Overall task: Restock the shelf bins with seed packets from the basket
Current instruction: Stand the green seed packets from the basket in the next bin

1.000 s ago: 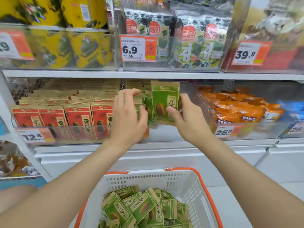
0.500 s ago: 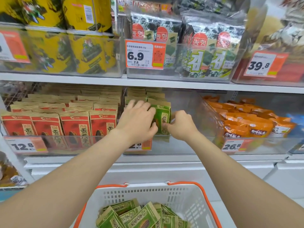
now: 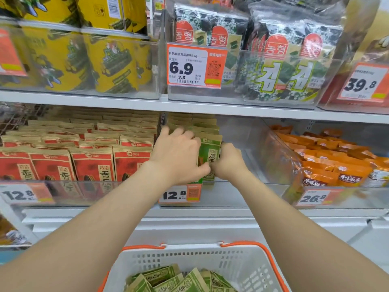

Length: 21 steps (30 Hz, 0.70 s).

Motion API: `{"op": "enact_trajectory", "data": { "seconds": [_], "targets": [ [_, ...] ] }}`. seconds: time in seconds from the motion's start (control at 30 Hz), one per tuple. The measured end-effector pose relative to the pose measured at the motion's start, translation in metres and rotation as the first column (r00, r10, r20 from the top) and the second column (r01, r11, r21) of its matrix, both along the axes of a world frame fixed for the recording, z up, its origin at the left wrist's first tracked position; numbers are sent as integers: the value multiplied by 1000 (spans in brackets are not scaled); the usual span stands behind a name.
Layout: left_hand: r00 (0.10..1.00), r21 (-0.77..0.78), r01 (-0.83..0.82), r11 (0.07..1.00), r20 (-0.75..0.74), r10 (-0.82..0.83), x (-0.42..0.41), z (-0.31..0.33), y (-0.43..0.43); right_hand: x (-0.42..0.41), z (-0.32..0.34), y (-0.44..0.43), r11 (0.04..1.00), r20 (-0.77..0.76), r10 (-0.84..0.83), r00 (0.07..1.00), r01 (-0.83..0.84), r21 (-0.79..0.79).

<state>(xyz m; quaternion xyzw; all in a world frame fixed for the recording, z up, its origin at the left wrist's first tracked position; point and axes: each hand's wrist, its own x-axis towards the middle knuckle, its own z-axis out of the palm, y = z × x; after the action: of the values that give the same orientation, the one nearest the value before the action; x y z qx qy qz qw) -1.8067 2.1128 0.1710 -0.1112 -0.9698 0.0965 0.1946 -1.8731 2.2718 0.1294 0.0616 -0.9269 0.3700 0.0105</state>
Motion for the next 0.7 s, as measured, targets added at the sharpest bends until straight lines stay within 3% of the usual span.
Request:
{"op": "enact_trajectory", "data": {
  "seconds": [0.1,0.2,0.27,0.37,0.43,0.6,0.7],
  "targets": [
    [999,57,27,998,-37,-25,2,-6,2,-2,-4,-6,992,-27,37,999,-33,125],
    [996,107,55,993,-72,-47,4,-9,-3,-5,-2,-5,982,105,68,992,-85,171],
    [994,124,59,990,-100,-47,6,-10,-5,-3,2,0,980,147,89,985,-113,163],
    [988,169,73,983,-147,-49,14,-9,-6,4,6,2,995,82,67,994,-73,62],
    [982,212,104,972,-175,-67,21,-8,-7,9,9,-1,991,62,80,995,-86,102],
    [953,271,214,939,-267,-140,36,-4,-4,23,21,2,981,262,71,962,-115,157],
    [922,282,299,912,-331,-200,46,-4,-2,29,25,10,984,180,20,983,-52,173]
  ]
}}
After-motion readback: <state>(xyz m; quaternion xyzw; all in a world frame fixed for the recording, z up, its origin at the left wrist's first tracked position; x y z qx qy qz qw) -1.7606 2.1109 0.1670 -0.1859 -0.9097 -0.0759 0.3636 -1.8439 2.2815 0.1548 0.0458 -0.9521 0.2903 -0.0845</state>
